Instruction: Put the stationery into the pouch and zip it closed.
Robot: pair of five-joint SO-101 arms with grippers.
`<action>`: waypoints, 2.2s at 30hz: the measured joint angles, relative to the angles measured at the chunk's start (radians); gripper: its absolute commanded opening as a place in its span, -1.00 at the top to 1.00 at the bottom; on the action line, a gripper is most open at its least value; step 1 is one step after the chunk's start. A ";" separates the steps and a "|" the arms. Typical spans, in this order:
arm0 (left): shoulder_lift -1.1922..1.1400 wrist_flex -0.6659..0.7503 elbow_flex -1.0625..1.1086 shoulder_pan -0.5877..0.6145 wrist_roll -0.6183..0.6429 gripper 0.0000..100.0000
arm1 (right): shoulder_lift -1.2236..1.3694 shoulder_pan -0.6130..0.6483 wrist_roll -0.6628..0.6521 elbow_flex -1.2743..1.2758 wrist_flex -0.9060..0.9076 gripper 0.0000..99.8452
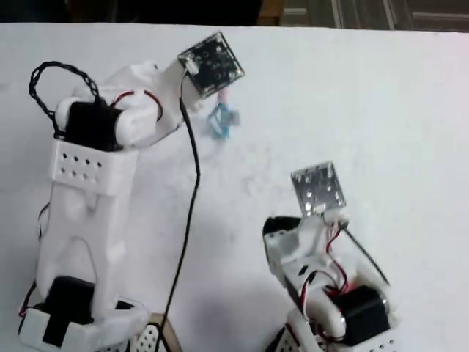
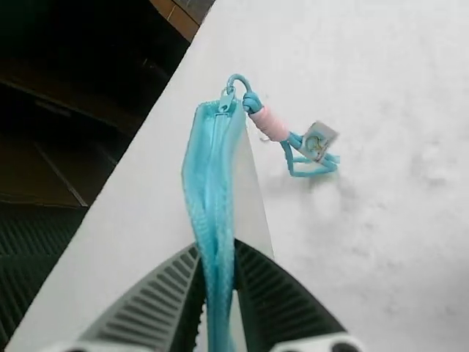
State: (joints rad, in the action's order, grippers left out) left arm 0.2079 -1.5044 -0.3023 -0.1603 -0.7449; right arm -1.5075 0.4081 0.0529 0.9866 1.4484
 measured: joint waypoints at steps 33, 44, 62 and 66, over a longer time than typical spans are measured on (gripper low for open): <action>0.634 -0.017 0.664 0.224 0.628 0.80 | -0.135 -0.130 -0.195 0.497 -0.319 0.95; 1.263 0.374 1.488 0.302 0.468 0.95 | -0.138 -0.130 -0.195 0.631 -0.327 0.95; 1.600 0.486 1.999 0.399 0.236 0.95 | -0.210 -0.150 -0.195 0.701 -0.327 0.95; 1.597 0.410 1.999 0.402 0.201 0.95 | -0.210 -0.150 -0.195 0.701 -0.327 0.95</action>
State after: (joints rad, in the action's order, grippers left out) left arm 1.8052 -1.0948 1.6970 0.2417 -0.5439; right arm -1.7177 0.2578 -0.1419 1.6878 1.1216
